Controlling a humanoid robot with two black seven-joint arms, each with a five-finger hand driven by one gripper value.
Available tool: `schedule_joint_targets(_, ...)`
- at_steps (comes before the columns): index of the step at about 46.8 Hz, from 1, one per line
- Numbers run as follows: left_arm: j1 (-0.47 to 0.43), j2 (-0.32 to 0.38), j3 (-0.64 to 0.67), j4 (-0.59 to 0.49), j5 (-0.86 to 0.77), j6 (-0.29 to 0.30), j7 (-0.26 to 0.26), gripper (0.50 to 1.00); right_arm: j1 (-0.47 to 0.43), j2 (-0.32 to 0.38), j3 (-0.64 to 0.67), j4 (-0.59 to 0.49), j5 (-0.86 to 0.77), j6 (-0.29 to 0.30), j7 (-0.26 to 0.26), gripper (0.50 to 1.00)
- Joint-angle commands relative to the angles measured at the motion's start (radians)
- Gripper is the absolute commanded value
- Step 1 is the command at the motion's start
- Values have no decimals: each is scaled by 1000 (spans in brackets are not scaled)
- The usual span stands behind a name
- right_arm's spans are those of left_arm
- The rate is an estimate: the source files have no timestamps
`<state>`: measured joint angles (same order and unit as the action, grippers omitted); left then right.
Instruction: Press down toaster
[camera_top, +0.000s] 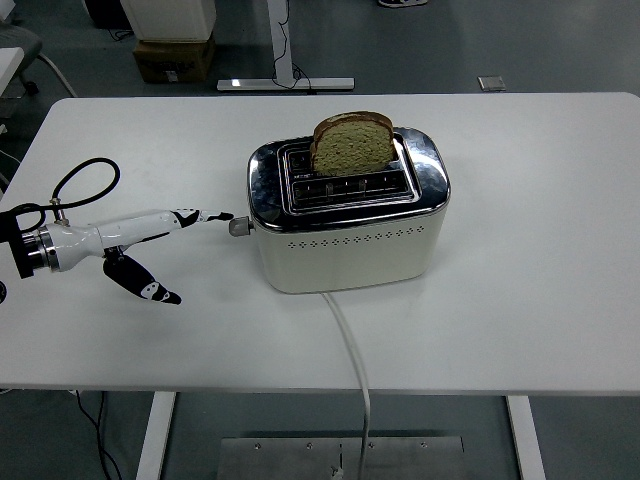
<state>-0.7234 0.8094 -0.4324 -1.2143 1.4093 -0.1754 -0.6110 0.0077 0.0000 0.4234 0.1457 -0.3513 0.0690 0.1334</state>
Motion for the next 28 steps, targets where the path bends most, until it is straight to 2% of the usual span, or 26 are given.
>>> schedule_joint_targets(1,4,-10,0,1,8,0,0,1000,0,0,0,0,0,0,0,1000)
schedule_joint_targets(28,12,-29,1,9,11,0,0,1000,0,0,0,0,0,0,0,1000)
